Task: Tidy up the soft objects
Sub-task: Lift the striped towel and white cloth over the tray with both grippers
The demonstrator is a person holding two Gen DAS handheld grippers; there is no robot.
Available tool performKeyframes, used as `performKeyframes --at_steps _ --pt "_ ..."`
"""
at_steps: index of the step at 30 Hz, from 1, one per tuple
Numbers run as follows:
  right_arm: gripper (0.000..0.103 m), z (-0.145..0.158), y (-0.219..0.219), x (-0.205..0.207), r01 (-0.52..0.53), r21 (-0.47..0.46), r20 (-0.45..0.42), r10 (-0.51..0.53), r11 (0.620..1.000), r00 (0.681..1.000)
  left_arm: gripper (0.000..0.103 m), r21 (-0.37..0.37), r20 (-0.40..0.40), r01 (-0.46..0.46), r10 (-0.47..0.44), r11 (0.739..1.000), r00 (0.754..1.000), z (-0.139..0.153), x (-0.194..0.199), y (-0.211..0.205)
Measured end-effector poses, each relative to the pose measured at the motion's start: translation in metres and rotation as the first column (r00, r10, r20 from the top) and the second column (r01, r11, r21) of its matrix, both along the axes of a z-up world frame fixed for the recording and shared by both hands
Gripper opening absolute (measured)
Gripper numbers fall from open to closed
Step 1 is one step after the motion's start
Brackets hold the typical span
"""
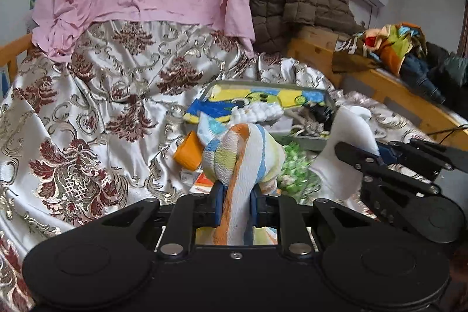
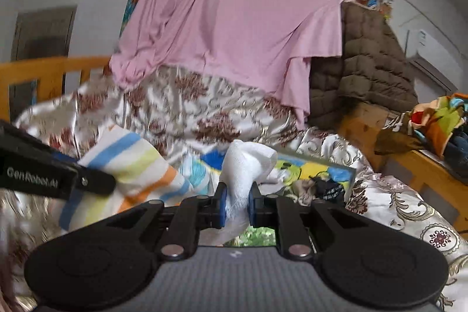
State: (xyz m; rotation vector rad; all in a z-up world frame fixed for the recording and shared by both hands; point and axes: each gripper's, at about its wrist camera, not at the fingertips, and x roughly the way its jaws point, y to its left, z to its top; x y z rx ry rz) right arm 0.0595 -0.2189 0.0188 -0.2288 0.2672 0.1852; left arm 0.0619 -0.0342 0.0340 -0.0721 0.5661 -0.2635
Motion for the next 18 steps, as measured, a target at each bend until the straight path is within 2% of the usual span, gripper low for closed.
performKeyframes --at_steps 6,11,15,18 --pt "0.016 0.019 -0.014 -0.021 0.003 0.046 0.087 -0.007 0.999 0.996 0.019 0.033 0.046 0.003 -0.005 0.999 0.999 0.028 -0.023 -0.033" --pt "0.016 0.031 -0.032 -0.032 -0.002 0.102 0.156 -0.014 0.995 0.988 0.019 0.078 0.049 -0.022 0.018 0.997 0.999 0.037 -0.026 -0.056" --pt "0.016 0.028 -0.047 -0.032 -0.004 0.131 0.178 -0.02 0.991 0.984 0.019 0.089 0.017 -0.051 0.049 0.995 0.999 0.037 -0.019 -0.064" --pt "0.016 0.015 -0.058 -0.029 -0.001 0.152 0.174 -0.026 0.988 0.984 0.019 0.098 0.008 -0.058 0.057 0.993 0.998 0.034 -0.012 -0.069"
